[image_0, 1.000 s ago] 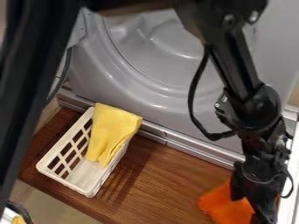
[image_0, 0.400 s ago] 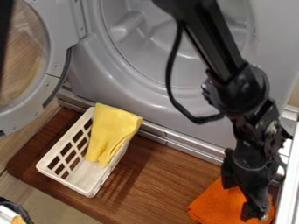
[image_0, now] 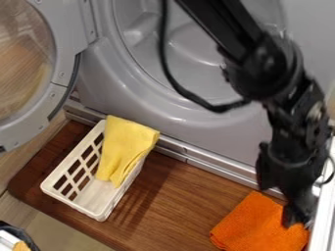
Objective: Move the orange towel to the right side of the table
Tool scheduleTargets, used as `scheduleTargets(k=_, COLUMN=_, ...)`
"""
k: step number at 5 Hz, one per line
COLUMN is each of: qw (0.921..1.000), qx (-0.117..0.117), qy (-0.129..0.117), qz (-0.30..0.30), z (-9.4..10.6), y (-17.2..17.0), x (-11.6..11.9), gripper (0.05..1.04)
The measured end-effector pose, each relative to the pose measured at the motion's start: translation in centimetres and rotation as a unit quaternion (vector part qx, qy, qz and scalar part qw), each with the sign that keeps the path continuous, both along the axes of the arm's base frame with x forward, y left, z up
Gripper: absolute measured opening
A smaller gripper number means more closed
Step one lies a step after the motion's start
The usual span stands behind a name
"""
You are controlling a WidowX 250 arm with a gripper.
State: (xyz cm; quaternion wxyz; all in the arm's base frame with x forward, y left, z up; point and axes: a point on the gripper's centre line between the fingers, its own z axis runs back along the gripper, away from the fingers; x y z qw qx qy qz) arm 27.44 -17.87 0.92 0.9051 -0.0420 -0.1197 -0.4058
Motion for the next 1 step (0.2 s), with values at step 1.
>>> scheduleTargets(k=1, qw=0.9997, qx=-0.003, qy=-0.024, qz=-0.003, z=2.83, y=0.18, x=-0.63, gripper=0.999)
